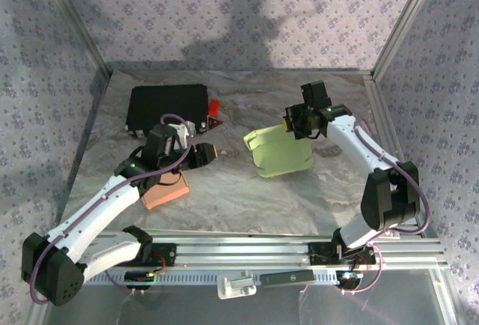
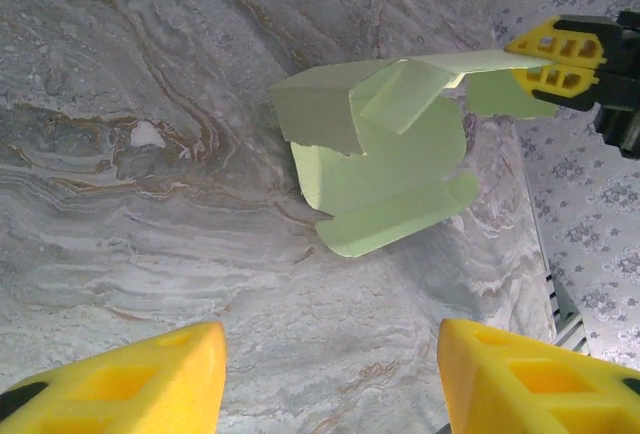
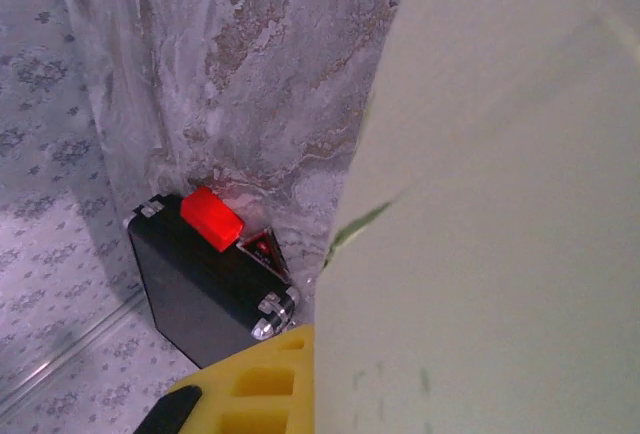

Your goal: Fold the paper box

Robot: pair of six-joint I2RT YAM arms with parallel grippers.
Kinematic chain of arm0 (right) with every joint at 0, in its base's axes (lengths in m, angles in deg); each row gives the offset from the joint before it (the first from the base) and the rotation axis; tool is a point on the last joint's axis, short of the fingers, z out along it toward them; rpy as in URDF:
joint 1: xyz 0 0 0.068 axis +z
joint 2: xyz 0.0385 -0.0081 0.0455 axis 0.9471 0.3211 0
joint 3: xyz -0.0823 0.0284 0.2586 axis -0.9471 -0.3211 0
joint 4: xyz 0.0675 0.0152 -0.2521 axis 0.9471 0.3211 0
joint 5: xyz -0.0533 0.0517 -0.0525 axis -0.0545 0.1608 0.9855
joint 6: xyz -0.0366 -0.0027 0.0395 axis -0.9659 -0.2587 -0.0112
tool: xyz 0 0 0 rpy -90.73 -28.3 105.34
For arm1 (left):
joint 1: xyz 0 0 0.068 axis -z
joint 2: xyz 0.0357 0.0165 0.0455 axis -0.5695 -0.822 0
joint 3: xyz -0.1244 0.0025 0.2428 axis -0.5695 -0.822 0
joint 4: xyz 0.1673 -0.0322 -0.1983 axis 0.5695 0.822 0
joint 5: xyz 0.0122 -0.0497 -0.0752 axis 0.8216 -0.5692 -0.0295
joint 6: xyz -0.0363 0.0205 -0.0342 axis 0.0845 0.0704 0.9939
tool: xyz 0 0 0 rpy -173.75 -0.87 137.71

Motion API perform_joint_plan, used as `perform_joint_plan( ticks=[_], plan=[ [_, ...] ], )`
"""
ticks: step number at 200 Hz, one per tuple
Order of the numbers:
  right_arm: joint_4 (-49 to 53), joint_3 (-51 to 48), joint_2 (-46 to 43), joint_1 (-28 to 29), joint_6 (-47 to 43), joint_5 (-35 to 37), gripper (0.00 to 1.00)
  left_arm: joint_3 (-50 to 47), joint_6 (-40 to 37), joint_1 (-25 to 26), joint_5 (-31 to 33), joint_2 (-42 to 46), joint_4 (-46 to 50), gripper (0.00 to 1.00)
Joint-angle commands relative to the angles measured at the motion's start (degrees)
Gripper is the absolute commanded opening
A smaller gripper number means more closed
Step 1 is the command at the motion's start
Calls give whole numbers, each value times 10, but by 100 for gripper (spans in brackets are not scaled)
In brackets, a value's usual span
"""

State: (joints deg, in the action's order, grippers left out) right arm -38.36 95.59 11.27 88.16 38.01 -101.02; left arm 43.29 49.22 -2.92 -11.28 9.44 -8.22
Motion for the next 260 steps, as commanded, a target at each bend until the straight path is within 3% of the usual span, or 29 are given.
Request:
perform_joint_plan(
  ticks=[1, 33, 58, 77, 103, 133, 189, 208, 231, 245, 260],
  plan=[
    [-32, -12, 3, 2, -14, -30, 0, 10, -3, -5, -12, 1, -8, 58],
    [-49, -65, -20, 13, -6, -23, 0, 54, 29, 4, -39, -69, -59, 58],
    [-54, -85, -32, 12, -3, -19, 0, 120, 43, 53, -26, -140, -84, 56],
    [-60, -92, -32, 7, -2, -26, 0, 206, -27, 110, 26, -205, -12, 55],
    [-47, -81, -30, -2, -10, -41, 0, 284, -159, 152, 131, -270, 97, 53],
    [-8, -55, -24, -11, -25, -56, 0, 288, -289, 185, 223, -301, 107, 55],
    [1, -46, -24, -11, -22, -71, 0, 307, -374, 206, 295, -363, 99, 53],
    [5, -44, -24, -11, -23, -73, 0, 322, -377, 206, 306, -384, 104, 45],
    [6, -47, -26, -11, -22, -75, 0, 332, -376, 207, 300, -404, 106, 26],
    [4, -48, -26, -11, -22, -77, 0, 328, -373, 206, 298, -406, 98, 23],
    [4, -48, -25, -11, -23, -79, 0, 322, -370, 206, 294, -404, 92, 12]
  ],
)
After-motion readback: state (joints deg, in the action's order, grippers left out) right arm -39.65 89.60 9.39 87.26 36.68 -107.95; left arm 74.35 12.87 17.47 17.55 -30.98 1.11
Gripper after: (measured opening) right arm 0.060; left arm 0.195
